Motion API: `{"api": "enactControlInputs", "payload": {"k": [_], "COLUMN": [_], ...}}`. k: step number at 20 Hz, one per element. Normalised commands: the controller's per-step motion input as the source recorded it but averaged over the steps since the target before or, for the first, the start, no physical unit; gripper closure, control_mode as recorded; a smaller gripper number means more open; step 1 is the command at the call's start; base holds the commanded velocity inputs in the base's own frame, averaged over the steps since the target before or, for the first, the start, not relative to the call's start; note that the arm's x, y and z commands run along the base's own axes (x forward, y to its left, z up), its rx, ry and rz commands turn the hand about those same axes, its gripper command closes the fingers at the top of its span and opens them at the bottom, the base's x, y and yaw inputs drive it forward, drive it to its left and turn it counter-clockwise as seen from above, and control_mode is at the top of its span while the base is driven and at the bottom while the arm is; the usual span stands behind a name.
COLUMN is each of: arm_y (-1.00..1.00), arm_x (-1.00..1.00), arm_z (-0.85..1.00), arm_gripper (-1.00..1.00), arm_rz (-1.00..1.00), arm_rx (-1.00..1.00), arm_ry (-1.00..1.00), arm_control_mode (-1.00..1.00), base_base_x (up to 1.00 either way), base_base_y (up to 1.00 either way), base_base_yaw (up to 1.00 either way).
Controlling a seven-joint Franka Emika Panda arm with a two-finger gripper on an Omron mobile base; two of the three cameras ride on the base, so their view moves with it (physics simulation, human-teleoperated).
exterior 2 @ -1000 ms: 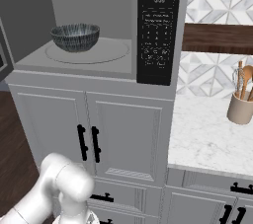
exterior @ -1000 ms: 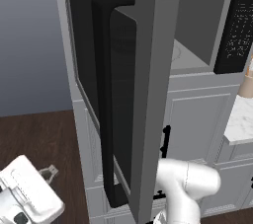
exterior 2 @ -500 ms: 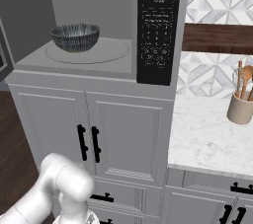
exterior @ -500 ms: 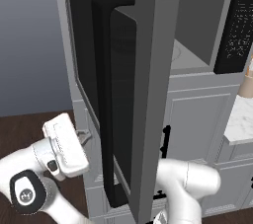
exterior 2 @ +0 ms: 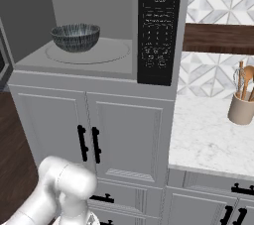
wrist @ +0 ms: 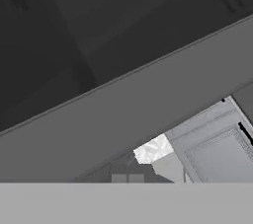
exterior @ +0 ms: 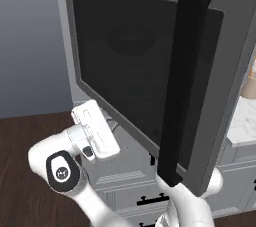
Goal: Open the microwave, place the bowl with waffle inside the microwave, then close the microwave door and turn it on.
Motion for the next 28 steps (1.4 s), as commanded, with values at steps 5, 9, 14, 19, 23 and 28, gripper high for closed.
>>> {"api": "enactControlInputs", "payload": {"k": [5, 9, 14, 19, 23, 28], "arm_y": [-0.07, -0.79, -0.72, -0.37, 0.05, 0.09], "arm_x": [-0.15, 0.17, 0.00, -0.43, -0.46, -0.44], "arm_z": [0.28, 0.97, 1.00, 1.00, 1.00, 1.00], "arm_gripper": [1.00, 1.00, 1.00, 1.00, 1.00, 1.00], "arm_rz": [0.21, 0.27, 0.34, 0.33, 0.39, 0.33], "arm_rx": [-0.07, -0.02, -0.12, -0.33, -0.34, -0.38], "arm_ry": [0.07, 0.02, 0.01, 0.03, 0.22, 0.39], "arm_control_mode": [-1.00, -1.00, -1.00, -1.00, -1.00, -1.00], "base_base_x": [0.00, 0.00, 0.00, 0.00, 0.00, 0.00], "base_base_y": [0.00, 0.00, 0.00, 0.00, 0.00, 0.00], "base_base_yaw": [0.00, 0.00, 0.00, 0.00, 0.00, 0.00]}}
